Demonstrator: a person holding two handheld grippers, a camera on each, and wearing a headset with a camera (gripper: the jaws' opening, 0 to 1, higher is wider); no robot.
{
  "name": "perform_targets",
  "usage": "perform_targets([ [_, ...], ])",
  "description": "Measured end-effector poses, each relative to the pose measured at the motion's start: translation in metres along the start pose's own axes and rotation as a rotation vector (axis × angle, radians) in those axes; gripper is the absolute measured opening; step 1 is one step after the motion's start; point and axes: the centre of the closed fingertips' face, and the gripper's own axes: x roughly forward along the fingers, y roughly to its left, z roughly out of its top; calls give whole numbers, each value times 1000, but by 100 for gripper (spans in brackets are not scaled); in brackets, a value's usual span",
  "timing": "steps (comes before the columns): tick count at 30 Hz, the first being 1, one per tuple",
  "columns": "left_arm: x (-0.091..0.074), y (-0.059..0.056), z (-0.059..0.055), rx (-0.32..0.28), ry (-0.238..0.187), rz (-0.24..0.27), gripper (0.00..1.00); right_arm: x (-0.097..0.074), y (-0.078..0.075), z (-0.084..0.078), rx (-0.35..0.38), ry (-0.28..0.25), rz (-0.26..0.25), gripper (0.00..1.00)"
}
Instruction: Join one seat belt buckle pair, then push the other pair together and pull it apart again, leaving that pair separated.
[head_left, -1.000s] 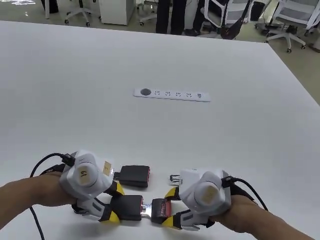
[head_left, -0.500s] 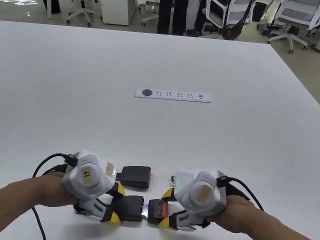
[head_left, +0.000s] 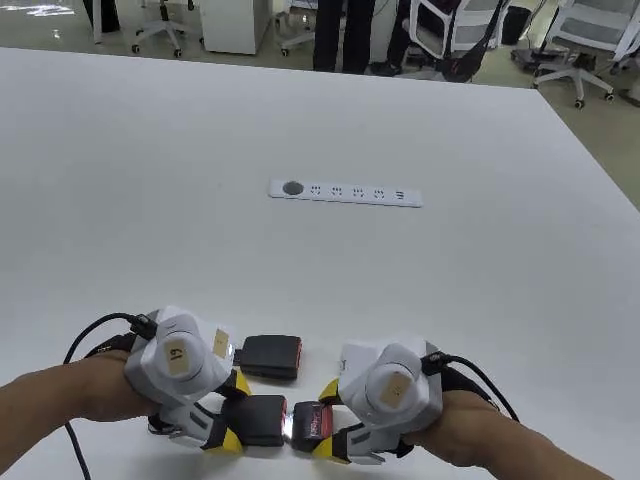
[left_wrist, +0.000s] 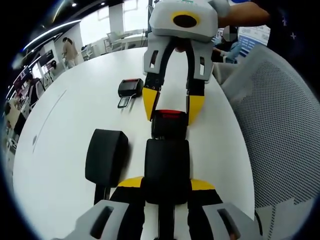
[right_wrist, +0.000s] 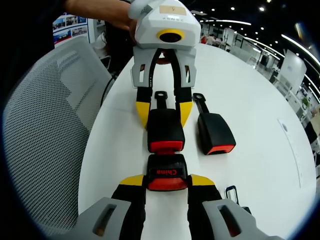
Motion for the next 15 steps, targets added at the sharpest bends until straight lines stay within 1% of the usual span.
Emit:
perform_targets([
  [4,0,-1,0,19,4,-7,33,-2,-1,1,-13,-24,-7,28],
  [5,0,-1,0,23,8,-8,33,-3,0,2,0,-42,-6,28],
  [7,0,-1,0,26,6,-12,33,-3,0,2,13,-57,-6,28],
  [8,0,-1,1,29,10,-14,33,-2,0,3,14,-58,-9,28],
  [9,0,-1,2,34,21,-15,33,-1,0,4,14,-51,-12,28],
  [11,0,-1,2,37,27,-17,33,0,2,4,4,-35,-19,28],
  [13,-1,-1,1,40,22,-20,33,-1,2,3,11,-42,-16,28],
  [14,-1,-1,2,42,18,-21,33,-2,2,3,20,-57,-10,28],
  [15,-1,-1,2,42,16,-22,33,-3,3,3,23,-61,-7,28],
])
